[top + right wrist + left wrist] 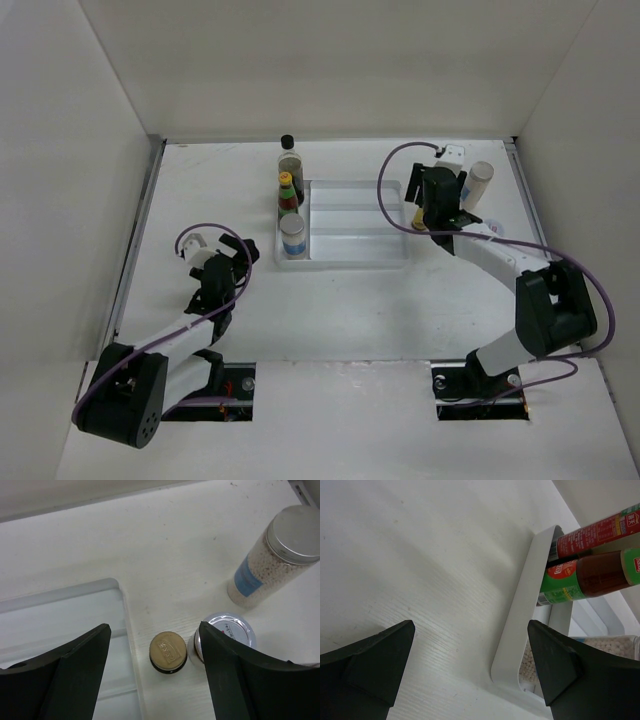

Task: Organize the condiment bottles

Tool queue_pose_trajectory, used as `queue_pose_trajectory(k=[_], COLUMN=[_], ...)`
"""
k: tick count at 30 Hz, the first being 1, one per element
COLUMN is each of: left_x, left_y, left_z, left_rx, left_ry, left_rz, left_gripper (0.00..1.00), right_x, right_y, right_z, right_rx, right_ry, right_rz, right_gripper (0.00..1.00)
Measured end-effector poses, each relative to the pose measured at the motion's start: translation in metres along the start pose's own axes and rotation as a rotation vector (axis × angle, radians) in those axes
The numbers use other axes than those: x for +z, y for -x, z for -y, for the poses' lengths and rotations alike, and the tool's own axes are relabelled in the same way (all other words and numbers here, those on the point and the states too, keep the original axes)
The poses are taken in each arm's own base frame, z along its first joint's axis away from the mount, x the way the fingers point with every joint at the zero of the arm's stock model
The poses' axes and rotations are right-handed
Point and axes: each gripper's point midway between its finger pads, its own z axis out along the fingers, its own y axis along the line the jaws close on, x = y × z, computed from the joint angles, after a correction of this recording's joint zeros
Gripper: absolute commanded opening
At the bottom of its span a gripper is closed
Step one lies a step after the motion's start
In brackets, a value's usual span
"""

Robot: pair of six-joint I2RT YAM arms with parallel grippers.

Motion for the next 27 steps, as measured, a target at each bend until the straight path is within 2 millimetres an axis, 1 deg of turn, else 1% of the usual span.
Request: queue_pose_trajectory(k=[2,4,10,13,14,16,20,23,25,27], left_x=[0.0,0.0,0.001,0.001,0.001,0.001,0.001,0.0,0.0,0.001], left_y=[-0.002,-0.003,-0.005,-0.005,-0.005,-0.005,-0.005,-0.005,-0.005,-0.005], left_z=[-0.001,-0.001,0.0,0.001,0.002,0.003,0.004,0.004,0.004,0.004], left_rx=[0.002,0.004,0.005,0.002,0.001,0.0,-0.001,-0.001,-0.001,-0.002], left_ry=[0.001,0.0,-0.005,-0.01,-0.012,-0.018,-0.022,-0.024,-0.024,-0.025], left_rz=[-0.008,-0.013,-0.023,-0.02,-0.019,-0.021,-0.023,-0.025,-0.026,-0.026], left_gripper=[1.0,1.0,1.0,1.0,1.0,1.0,1.0,1.0,1.0,1.0], right_x=[0.004,0.008,0.018,0.021,0.021,0.021,0.021,0.015,0.007,0.0], right_y=[-0.005,-0.008,-0.023,-0.031,-0.032,-0.033,-0.031,-0.022,-0.012,0.004], right_z=[0.005,0.009,0.009,0.007,0.007,0.007,0.008,0.007,-0.003,-0.023], right_rx=[0.004,0.018,0.064,0.07,0.075,0.076,0.079,0.057,0.04,0.02], right_ry=[-0.015,-0.02,-0.009,-0.001,0.001,-0.001,-0.012,-0.019,-0.001,0.038], right_rz=[-0.014,-0.022,-0.066,-0.085,-0.089,-0.091,-0.084,-0.057,-0.031,0.004], right_gripper=[0.74,0.69,0.61,0.47,0.4,0.34,0.31,0.31,0.32,0.32])
